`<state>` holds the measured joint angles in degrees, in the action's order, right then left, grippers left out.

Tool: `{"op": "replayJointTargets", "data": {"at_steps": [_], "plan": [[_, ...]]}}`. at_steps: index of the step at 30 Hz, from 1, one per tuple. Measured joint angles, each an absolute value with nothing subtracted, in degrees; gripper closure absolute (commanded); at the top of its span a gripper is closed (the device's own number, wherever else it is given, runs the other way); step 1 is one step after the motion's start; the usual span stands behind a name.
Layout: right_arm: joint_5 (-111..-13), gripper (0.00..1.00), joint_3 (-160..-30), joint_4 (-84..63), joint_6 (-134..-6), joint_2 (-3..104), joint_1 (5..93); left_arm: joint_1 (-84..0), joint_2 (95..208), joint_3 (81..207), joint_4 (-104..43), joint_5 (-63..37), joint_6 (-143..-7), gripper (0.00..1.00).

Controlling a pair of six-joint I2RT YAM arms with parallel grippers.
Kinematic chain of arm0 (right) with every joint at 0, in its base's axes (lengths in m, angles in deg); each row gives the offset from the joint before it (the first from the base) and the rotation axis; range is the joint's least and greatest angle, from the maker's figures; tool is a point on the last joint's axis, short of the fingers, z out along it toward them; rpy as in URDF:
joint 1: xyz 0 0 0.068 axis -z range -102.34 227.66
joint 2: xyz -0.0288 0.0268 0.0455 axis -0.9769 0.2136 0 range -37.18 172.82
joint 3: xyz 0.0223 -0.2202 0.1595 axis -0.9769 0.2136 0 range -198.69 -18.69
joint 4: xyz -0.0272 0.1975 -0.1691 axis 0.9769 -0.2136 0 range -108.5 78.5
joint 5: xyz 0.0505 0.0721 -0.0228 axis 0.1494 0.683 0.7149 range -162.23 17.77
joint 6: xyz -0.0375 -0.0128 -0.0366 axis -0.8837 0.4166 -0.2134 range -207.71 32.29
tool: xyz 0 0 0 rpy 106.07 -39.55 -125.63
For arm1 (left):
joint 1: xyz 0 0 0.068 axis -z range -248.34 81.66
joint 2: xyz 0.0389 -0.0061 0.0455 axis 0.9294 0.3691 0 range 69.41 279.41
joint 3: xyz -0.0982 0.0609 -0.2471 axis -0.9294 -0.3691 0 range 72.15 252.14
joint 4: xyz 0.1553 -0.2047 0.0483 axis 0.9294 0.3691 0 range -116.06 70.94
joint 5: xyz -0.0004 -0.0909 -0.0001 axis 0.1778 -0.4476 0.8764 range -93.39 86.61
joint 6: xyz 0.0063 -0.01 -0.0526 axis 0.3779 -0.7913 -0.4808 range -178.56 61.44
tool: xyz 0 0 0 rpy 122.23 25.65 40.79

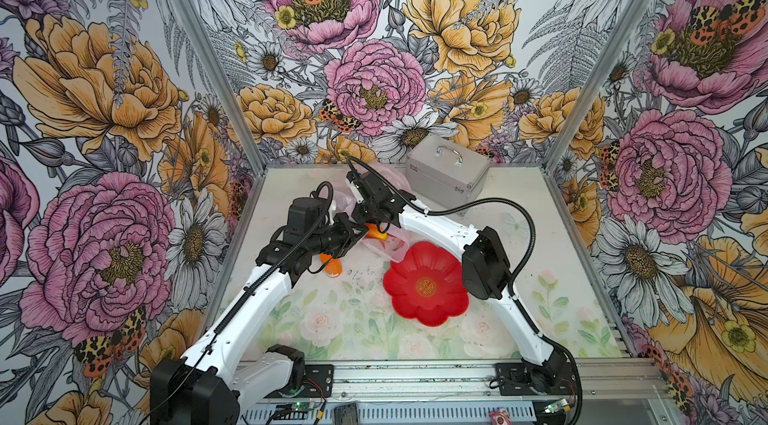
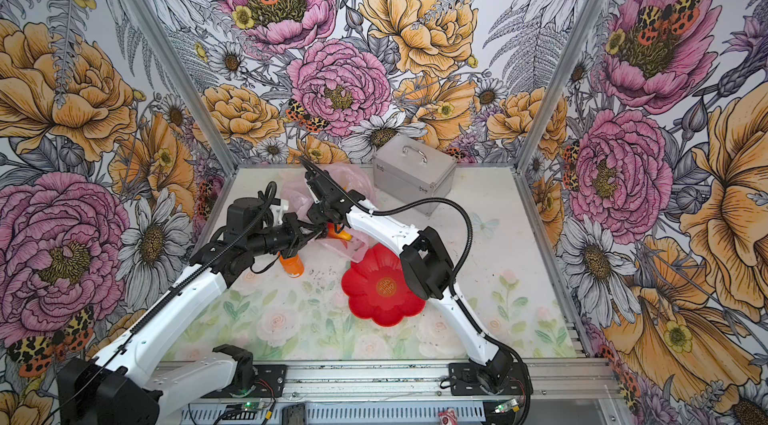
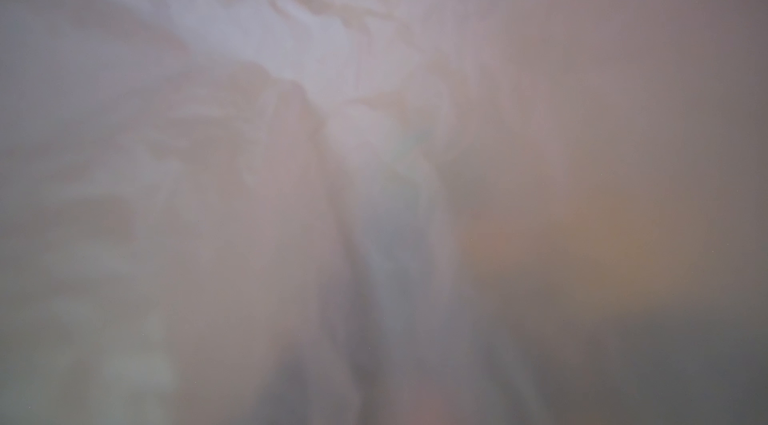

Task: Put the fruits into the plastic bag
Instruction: 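Push the grapes down into the bag and open the right gripper, then withdraw the open right gripper up out of the pink bag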

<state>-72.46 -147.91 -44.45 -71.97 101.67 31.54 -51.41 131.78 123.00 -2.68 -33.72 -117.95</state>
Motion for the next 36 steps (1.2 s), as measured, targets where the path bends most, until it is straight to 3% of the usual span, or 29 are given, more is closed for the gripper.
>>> {"op": "replayJointTargets", "data": {"at_steps": [8, 17, 24, 36], "plan": [[-72.13, 0.11, -147.63, -43.92, -71.86, 101.67, 31.54, -52.31, 131.78, 123.0, -2.66, -33.96, -117.95, 1.0], [-69.14, 0.11, -142.45, -45.15, -71.64, 98.33, 32.5, -54.47, 131.76, 123.0, -2.64, -33.93, -117.95, 1.0], [-64.57, 0.11, -137.69, -46.83, -70.63, 89.69, 34.6, -56.29, 130.84, 123.0, -2.27, -33.93, -117.89, 1.0], [-45.27, 0.13, -122.52, -47.38, -63.33, 73.32, 37.63, -56.85, 130.23, 122.14, -2.4, -33.19, -117.06, 1.0]]}}
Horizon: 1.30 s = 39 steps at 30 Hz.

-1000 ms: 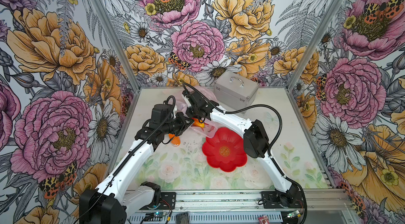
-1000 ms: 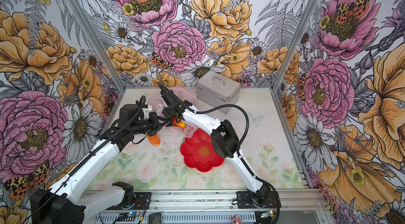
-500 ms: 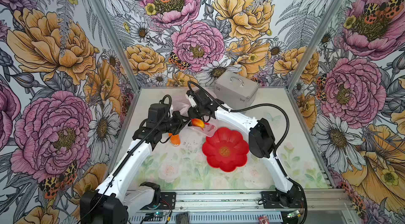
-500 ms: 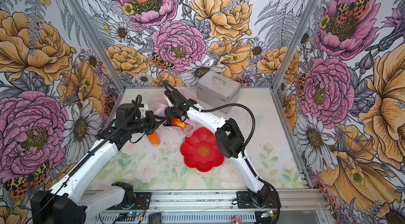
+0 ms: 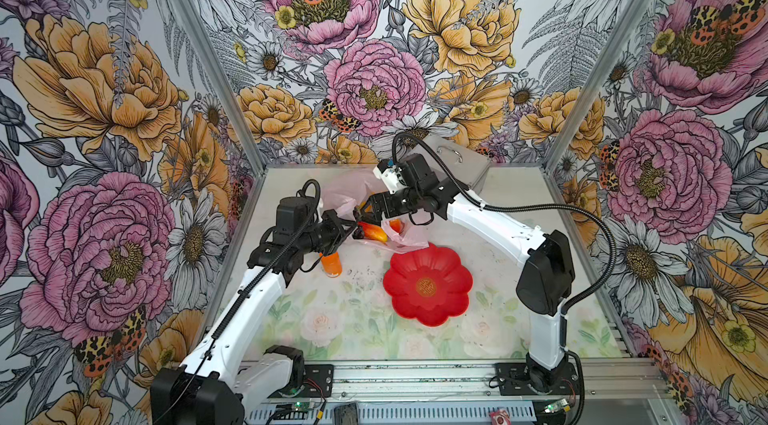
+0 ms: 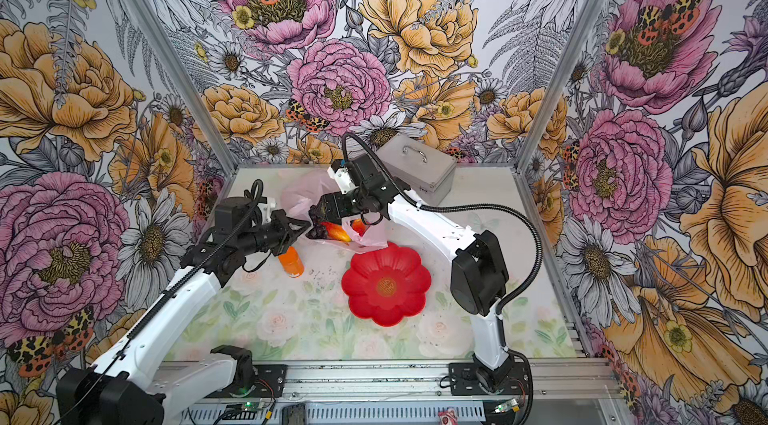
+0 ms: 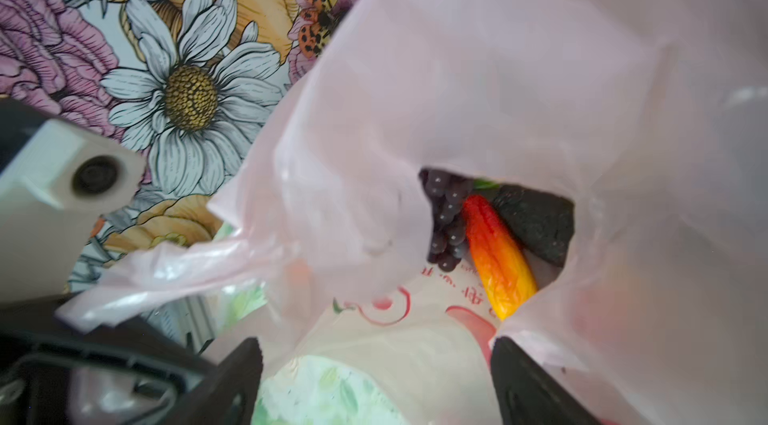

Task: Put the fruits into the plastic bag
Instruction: 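Withdraw the open right gripper up out of the pink bag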

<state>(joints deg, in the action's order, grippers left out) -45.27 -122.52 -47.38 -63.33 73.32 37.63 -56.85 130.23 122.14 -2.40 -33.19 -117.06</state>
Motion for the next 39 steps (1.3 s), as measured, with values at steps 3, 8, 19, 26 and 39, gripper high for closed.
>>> {"op": "replayJointTargets", "data": {"at_steps": [3, 8, 19, 26, 39], "plan": [[-40.55, 0.13, -118.56, -47.73, -62.09, 68.99, 38.01, -56.85, 129.84, 121.22, -2.55, -32.75, -117.08, 1.0], [-34.06, 0.13, -112.81, -47.92, -59.57, 60.97, 39.27, -56.85, 129.07, 120.72, -2.83, -32.14, -117.08, 1.0], [-29.16, 0.24, -98.26, -49.43, -51.11, 50.68, 49.04, -56.85, 127.8, 119.83, -3.23, -31.31, -117.1, 1.0], [-32.16, 0.26, -96.25, -52.99, -51.2, 50.59, 50.09, -56.85, 127.26, 118.84, -3.42, -31.29, -117.1, 1.0], [-34.45, 0.29, -108.62, -54.07, -52.86, 64.51, 47.08, -56.9, 127.26, 118.43, -3.58, -31.31, -117.1, 1.0]]}}
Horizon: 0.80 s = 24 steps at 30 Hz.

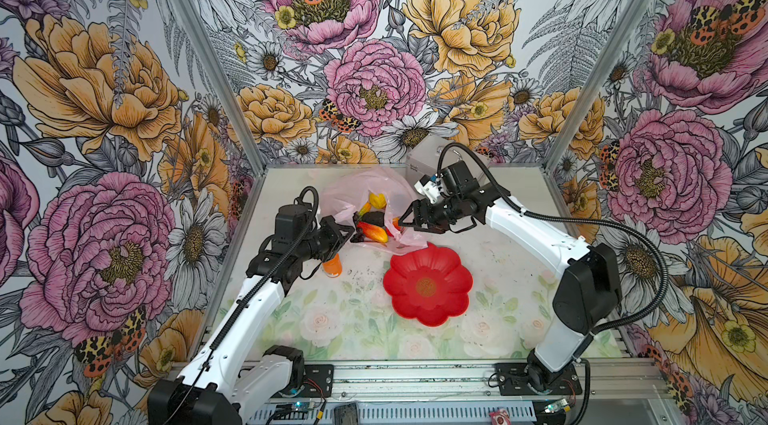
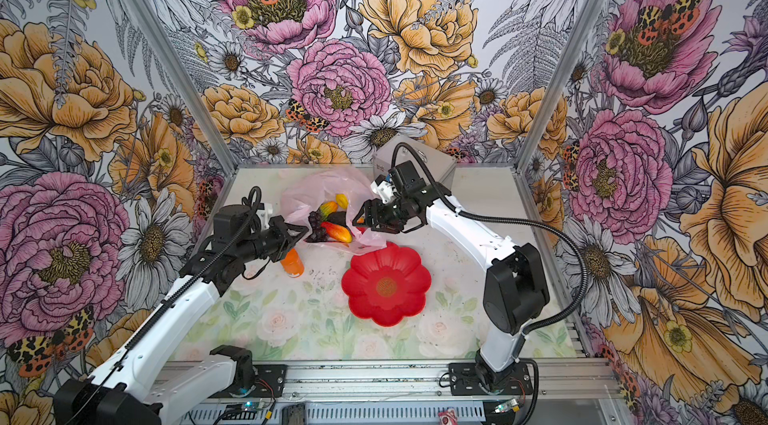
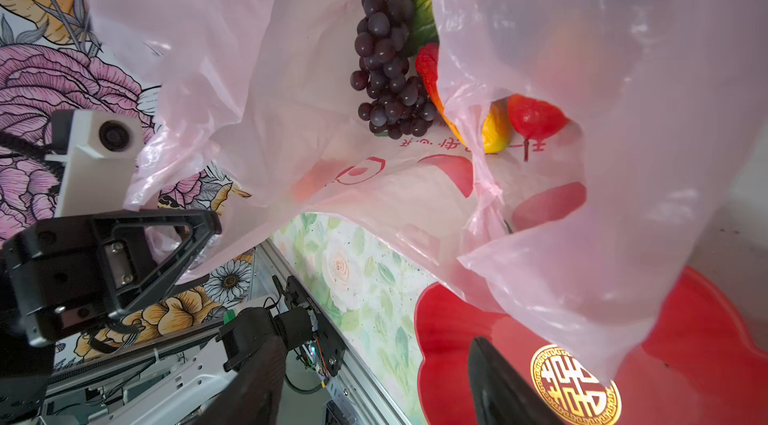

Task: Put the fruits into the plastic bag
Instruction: 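Withdraw the open right gripper up out of the pink bag, then reach the right gripper back to the bag mouth beside the left gripper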

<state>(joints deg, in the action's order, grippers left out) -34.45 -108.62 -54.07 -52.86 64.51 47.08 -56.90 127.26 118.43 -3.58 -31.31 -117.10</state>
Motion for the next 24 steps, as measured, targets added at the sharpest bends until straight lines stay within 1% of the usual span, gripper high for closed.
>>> {"op": "replayJointTargets", "data": {"at_steps": [16, 24], "plan": [[-35.81, 0.31, -120.77, -54.13, -54.35, 80.27, 46.22, -59.43, 126.08, 116.57, -3.58, -32.27, -117.08, 1.0], [-38.67, 0.31, -123.22, -56.16, -55.92, 84.54, 46.07, -60.74, 124.94, 116.0, -3.53, -33.72, -117.08, 1.0]]}}
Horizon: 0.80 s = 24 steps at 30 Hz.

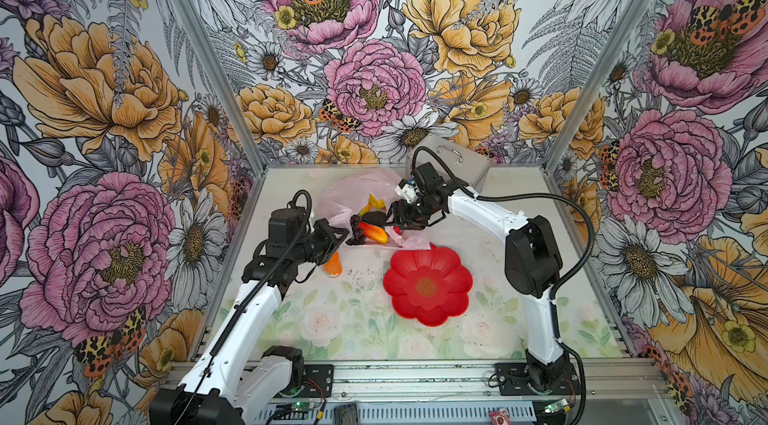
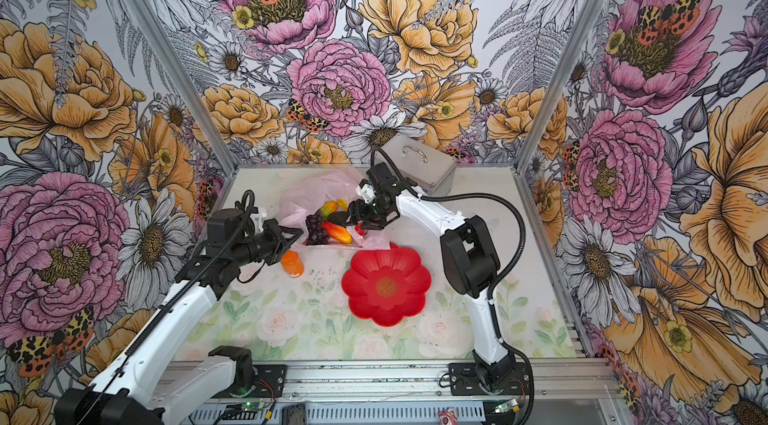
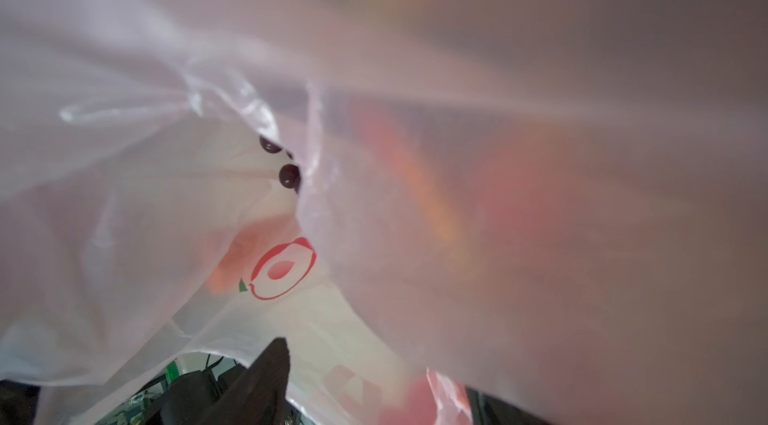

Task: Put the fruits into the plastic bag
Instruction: 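Reach the right gripper back to the bag mouth beside the left gripper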

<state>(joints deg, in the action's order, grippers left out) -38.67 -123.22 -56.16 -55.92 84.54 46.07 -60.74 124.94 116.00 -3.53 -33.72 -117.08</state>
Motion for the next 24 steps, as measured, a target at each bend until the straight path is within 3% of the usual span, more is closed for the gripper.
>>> {"op": "replayJointTargets", "data": {"at_steps": [12, 24], "plan": [[-43.06, 0.31, -125.47, -60.73, -60.16, 87.73, 44.67, -61.51, 122.64, 114.71, -3.29, -34.55, -117.08, 1.0], [-40.24, 0.31, -127.87, -61.65, -60.38, 91.25, 43.32, -61.51, 121.55, 114.6, -3.05, -34.57, -117.1, 1.0]]}}
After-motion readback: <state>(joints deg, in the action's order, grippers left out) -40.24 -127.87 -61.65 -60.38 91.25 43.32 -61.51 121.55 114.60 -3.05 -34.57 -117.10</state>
